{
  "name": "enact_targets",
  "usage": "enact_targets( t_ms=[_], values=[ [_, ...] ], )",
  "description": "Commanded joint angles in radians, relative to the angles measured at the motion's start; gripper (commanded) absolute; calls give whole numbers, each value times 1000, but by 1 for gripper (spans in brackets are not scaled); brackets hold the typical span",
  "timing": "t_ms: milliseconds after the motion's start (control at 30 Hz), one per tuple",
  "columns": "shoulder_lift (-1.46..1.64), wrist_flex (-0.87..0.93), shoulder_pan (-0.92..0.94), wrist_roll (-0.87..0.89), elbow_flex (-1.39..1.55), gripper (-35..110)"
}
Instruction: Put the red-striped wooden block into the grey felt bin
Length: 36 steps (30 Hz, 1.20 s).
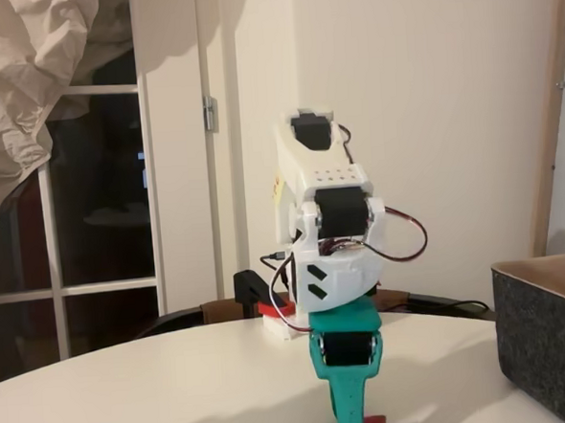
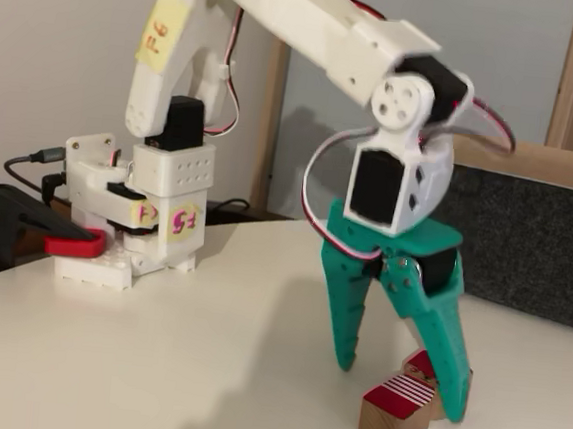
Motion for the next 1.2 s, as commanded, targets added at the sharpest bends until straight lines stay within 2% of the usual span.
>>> enact_targets(
  t_ms=[0,600,1167],
  values=[
    [-3,6,2,12,-6,35],
    [12,-58,-3,8,-20,19],
    [109,-60,23,5,-37,15]
  ],
)
